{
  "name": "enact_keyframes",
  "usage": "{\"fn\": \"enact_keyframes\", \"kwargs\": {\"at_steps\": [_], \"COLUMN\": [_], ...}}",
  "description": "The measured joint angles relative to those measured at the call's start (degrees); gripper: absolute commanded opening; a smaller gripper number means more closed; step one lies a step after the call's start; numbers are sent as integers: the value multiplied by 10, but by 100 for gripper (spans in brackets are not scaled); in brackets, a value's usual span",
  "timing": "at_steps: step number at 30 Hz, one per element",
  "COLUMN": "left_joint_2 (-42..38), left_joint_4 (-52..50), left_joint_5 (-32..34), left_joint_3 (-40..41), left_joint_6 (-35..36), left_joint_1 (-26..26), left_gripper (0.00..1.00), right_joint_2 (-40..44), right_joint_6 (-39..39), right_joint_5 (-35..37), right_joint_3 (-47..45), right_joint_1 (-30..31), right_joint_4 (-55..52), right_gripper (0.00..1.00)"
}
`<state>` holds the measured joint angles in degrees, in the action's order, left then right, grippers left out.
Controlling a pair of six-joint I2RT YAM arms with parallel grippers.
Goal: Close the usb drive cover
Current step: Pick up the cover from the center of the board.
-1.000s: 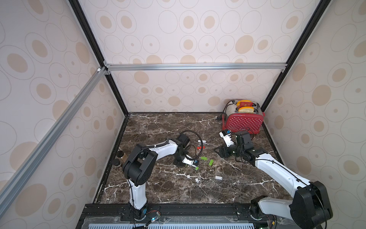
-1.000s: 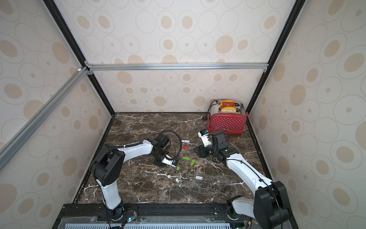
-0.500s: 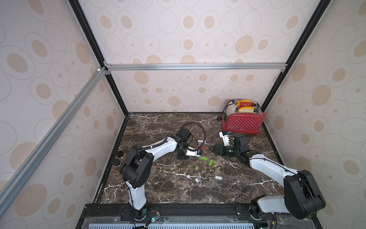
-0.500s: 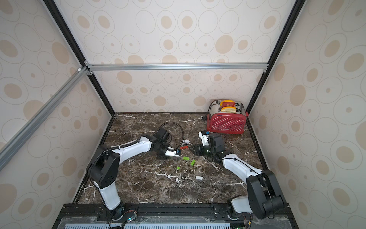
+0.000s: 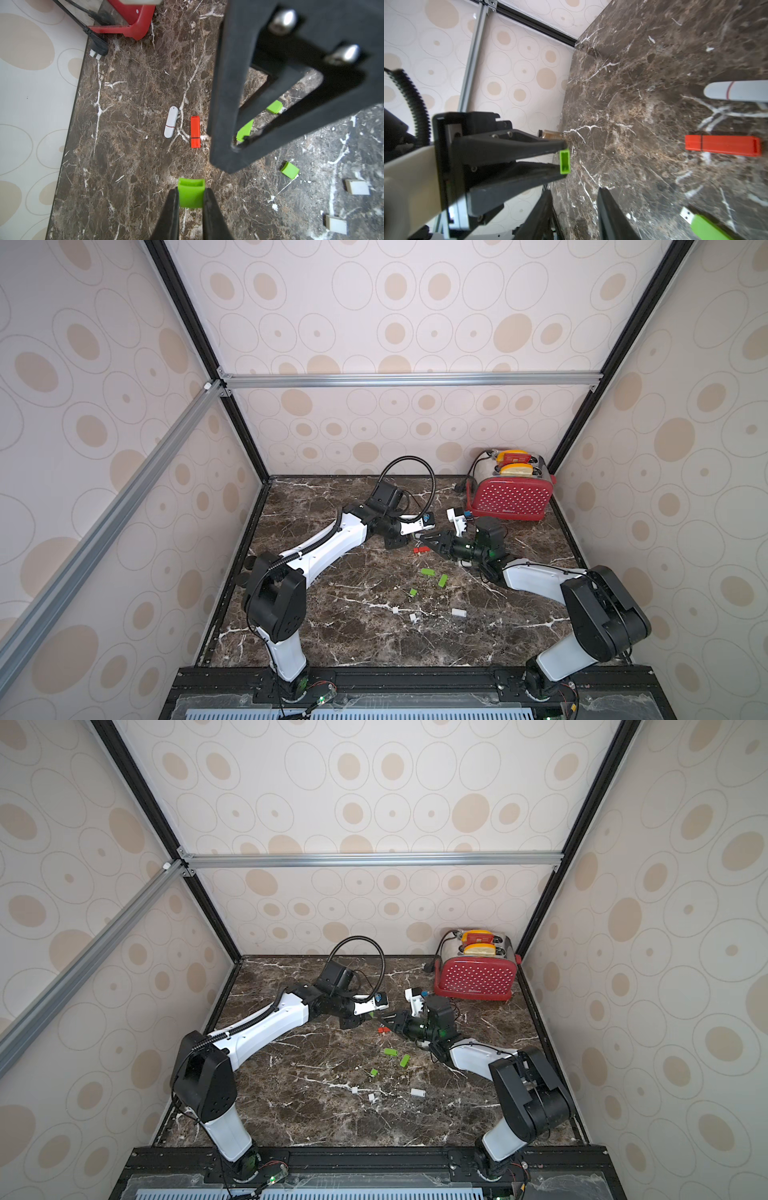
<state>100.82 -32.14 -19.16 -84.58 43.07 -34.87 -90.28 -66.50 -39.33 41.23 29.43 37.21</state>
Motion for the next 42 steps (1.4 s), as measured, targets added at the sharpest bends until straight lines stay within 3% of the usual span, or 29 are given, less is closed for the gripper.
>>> {"fn": "enact_keyframes", "kwargs": {"at_steps": [8,21,37,39,42], "left_joint_2": [0,0,0,0,0], "left_joint_4": [-1,-1,-14,-14,-13], "left_joint_5": [-5,-20,-20,-20,-23], "left_joint_3": [0,-9,-9,-9,-9], "left_joint_6": [-1,-12,-13,-13,-16], "left_joint_1": [0,0,2,2,1], "left_gripper": [18,18,18,23,44], "right_joint_2": [-16,-37,-52,-52,-52], "right_joint_6": [-21,-22,-19,-19,-18], "right_joint_5": [0,0,1,1,0], "right_joint_3": [31,33,41,41,41], "right_joint_1": [11,19,25,25,26], "right_joint_4": [31,35,32,33,33], "right_gripper": [31,28,4,3,3]}}
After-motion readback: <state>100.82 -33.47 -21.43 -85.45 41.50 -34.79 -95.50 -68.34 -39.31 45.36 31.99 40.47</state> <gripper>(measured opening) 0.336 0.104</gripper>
